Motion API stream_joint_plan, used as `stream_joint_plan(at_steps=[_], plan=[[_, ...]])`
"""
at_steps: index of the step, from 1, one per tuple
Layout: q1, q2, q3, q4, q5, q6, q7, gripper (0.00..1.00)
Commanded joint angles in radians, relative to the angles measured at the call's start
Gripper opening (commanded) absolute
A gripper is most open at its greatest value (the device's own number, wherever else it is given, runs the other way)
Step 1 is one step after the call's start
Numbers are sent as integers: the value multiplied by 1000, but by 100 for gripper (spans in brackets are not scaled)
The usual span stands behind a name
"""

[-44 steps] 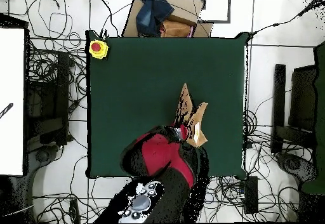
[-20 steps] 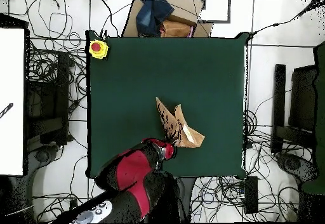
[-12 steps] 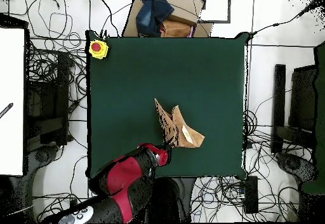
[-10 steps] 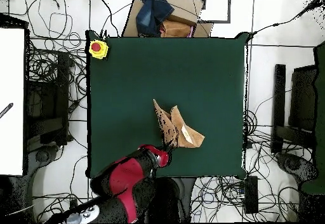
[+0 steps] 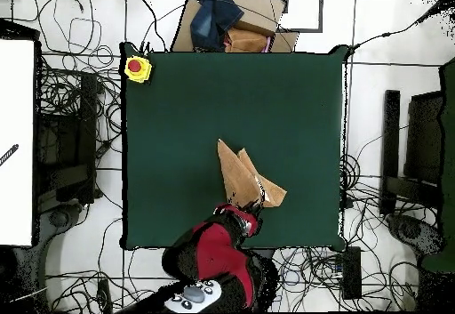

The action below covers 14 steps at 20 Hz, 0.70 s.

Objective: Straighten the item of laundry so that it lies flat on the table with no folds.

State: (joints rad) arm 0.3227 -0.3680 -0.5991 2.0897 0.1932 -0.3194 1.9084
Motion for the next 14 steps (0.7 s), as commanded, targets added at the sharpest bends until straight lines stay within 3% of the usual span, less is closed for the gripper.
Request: stream_joint_plan(at_steps=[1, 5, 10, 14], plan=[[-49, -73, 274, 69, -47, -46, 267, 0], [2, -91, 263, 90, 21, 22, 255, 0], [222, -66, 192, 106, 283, 154, 318, 0], [231, -70, 224, 107, 343, 160, 321, 0]])
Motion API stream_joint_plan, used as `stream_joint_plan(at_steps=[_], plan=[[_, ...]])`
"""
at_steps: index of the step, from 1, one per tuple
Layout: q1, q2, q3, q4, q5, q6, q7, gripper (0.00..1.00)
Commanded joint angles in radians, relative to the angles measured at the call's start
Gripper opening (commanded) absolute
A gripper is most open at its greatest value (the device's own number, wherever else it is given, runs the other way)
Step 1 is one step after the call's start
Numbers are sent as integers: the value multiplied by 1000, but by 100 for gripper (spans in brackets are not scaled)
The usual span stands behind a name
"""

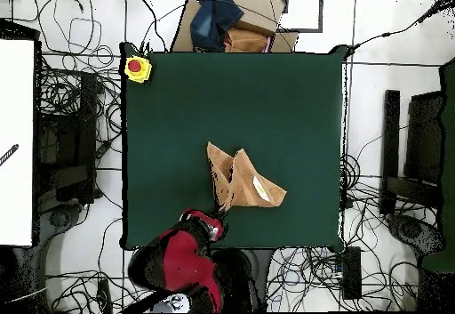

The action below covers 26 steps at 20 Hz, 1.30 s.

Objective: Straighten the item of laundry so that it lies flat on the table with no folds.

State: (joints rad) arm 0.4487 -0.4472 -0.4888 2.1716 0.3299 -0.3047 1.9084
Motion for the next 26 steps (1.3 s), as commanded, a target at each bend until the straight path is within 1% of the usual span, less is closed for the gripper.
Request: stream_joint_plan(at_steps=[1, 6, 8, 9, 10, 13, 20, 22, 23, 24, 25, 26], plan=[[98, 10, 119, 22, 212, 141, 313, 0], [0, 10, 142, 21, 158, 98, 257, 0], [0, 15, 136, 17, 168, 96, 254, 0], [8, 21, 133, 21, 183, 82, 270, 0], [20, 33, 125, 20, 192, 45, 278, 100], [-15, 23, 147, 25, 153, 10, 281, 100], [-29, 18, 157, 43, 119, -32, 275, 100], [-67, -4, 195, 58, 82, -47, 287, 100], [-144, -61, 277, 96, 31, -6, 300, 100], [-222, -135, 397, 168, 18, 62, 346, 100], [-187, -217, 400, 206, 52, 129, 354, 100], [-172, -307, 415, 240, 83, 223, 355, 100]])
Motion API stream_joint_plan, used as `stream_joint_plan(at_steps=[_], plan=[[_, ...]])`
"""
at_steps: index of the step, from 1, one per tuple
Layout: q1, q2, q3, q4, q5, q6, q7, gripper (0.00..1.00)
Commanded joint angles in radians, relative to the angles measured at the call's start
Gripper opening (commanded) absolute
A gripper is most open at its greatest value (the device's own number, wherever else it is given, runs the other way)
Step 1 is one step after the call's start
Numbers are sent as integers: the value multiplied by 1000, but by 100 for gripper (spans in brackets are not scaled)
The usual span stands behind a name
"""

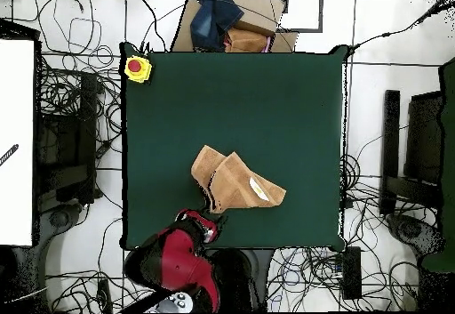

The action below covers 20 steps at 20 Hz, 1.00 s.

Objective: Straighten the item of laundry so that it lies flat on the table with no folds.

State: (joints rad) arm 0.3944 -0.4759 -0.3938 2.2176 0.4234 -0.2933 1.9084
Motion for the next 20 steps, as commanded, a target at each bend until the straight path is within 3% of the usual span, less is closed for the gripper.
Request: stream_joint_plan(at_steps=[1, 3, 7, 11, 14, 18, 20], plan=[[-112, -357, 329, 216, 7, 307, 346, 100], [-139, -491, 352, 250, 3, 469, 323, 100], [-139, -709, 250, 227, -102, 829, 281, 100], [-155, -814, 116, 178, -196, 1031, 136, 100], [-184, -688, -25, 90, -317, 906, 41, 100], [-296, -466, -36, 43, -533, 434, 171, 100], [-346, -411, -11, 47, -581, 289, 194, 100]])
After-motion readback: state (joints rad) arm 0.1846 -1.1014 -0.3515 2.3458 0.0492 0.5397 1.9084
